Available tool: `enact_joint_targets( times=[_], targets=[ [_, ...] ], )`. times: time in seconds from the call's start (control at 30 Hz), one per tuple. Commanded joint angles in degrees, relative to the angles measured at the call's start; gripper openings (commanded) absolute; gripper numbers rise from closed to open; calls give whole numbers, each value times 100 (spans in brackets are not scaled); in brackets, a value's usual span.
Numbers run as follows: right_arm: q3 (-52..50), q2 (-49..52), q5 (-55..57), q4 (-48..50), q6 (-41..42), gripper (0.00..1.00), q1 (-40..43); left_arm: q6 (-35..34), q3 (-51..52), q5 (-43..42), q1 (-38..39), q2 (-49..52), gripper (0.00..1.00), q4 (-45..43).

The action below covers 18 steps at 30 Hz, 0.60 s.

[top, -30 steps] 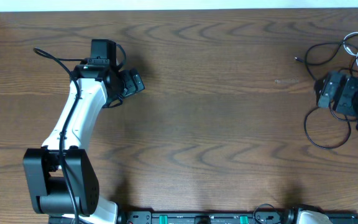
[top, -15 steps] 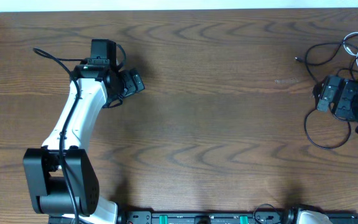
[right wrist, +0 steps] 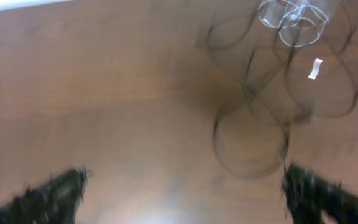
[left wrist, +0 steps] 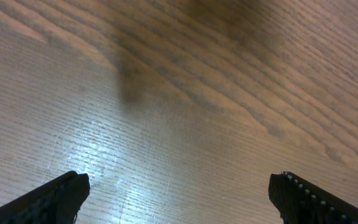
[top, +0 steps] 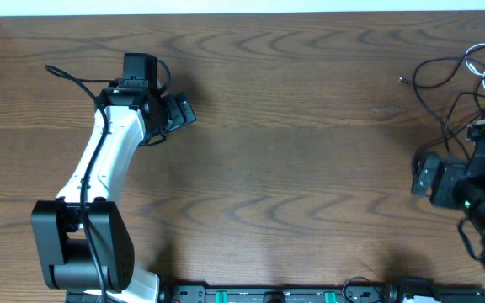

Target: Untangle cables

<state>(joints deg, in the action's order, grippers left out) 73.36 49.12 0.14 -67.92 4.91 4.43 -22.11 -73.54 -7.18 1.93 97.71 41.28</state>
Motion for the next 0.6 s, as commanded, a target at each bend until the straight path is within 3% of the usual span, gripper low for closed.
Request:
enact_joint_targets(
  times=[0.0, 0.27, 0.4, 0.57],
  targets=[
    [-1178, -704, 994, 1414, -136, 99, -39, -4, 24, 33, -26, -149, 98, 4],
    [-3812, -2295, 699, 5696, 31, 99, -42, -4, 24, 33, -26, -149, 98, 4],
    [-4988, -2935, 562, 7149, 282, 99, -52, -4, 24, 33, -26, -149, 98, 4],
    [-6321, -3779, 570, 8135, 319, 99, -291, -4, 24, 33, -26, -149, 98, 4]
  ],
)
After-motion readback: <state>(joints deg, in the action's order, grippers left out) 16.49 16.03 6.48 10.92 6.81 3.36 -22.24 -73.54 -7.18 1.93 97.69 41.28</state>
